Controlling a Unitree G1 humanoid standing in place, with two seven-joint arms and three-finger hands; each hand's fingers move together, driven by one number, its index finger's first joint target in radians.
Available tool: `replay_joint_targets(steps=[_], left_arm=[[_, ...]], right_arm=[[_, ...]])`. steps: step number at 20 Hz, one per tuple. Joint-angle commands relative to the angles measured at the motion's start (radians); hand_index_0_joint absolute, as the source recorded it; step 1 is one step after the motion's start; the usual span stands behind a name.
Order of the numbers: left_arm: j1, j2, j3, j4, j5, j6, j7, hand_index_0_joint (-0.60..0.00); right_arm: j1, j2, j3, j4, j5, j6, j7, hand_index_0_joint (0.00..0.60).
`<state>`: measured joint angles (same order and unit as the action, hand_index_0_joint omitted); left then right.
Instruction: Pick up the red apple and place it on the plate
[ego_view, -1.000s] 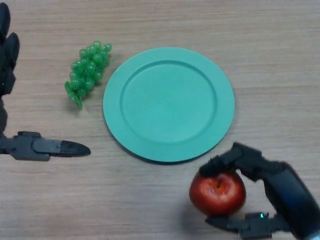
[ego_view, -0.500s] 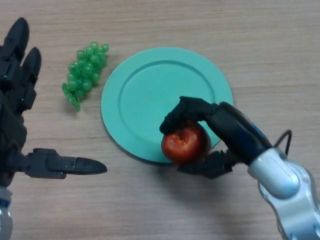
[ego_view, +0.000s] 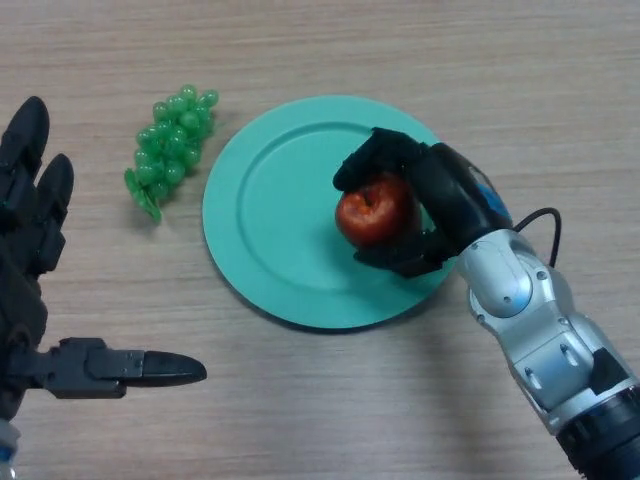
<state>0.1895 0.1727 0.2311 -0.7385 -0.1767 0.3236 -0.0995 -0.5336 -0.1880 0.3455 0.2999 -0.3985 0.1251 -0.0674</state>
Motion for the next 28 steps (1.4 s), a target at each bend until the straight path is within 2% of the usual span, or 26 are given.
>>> replay_joint_targets(steps=[1, 2, 6, 9, 11, 14, 16, 18, 20, 22, 24, 28], left_arm=[[-0.013, 0.019, 0.063, -0.064, -0.024, -0.09, -0.023, 0.0], [-0.027, 0.026, 0.071, -0.054, -0.002, -0.07, -0.031, 0.0], [-0.087, 0.046, 0.046, -0.027, 0.084, -0.088, -0.012, 0.0], [-0.083, 0.046, 0.043, -0.02, 0.084, -0.111, -0.02, 0.0], [-0.082, 0.047, 0.049, -0.016, 0.081, -0.132, -0.029, 0.0], [-0.114, 0.062, 0.057, 0.005, 0.066, -0.157, -0.031, 0.0], [-0.147, 0.079, 0.047, 0.001, 0.066, -0.134, -0.012, 0.0], [-0.155, 0.078, 0.029, -0.022, 0.09, -0.128, 0.004, 0.0], [-0.141, 0.062, 0.02, -0.062, 0.034, -0.105, 0.001, 0.0], [-0.12, 0.054, -0.008, -0.121, 0.006, -0.07, -0.004, 0.0], [-0.119, 0.053, -0.012, -0.113, 0.006, -0.08, -0.01, 0.0], [-0.116, 0.066, 0.033, -0.066, 0.004, -0.113, -0.055, 0.0]], right_arm=[[-0.055, -0.002, -0.038, -0.069, 0.023, -0.054, -0.019, 0.15], [-0.046, -0.002, -0.034, -0.124, 0.057, -0.01, 0.03, 0.0], [0.03, -0.002, -0.068, -0.35, 0.158, 0.092, 0.083, 0.0], [0.13, -0.002, -0.177, -0.606, 0.268, 0.164, 0.109, 0.0], [0.241, -0.002, -0.263, -0.761, 0.265, 0.123, 0.182, 0.0], [0.454, -0.033, -0.328, -0.948, 0.345, 0.047, 0.273, 0.0], [0.551, -0.032, -0.328, -1.062, 0.401, 0.083, 0.28, 0.0], [0.618, -0.032, -0.331, -1.179, 0.448, 0.155, 0.279, 0.0], [0.668, -0.03, -0.314, -1.227, 0.442, 0.147, 0.267, 0.0], [0.69, -0.037, -0.266, -1.17, 0.328, 0.045, 0.262, 0.0], [0.688, -0.033, -0.235, -1.145, 0.283, 0.012, 0.247, 0.0], [0.682, -0.035, -0.253, -1.158, 0.308, 0.004, 0.251, 0.0]])
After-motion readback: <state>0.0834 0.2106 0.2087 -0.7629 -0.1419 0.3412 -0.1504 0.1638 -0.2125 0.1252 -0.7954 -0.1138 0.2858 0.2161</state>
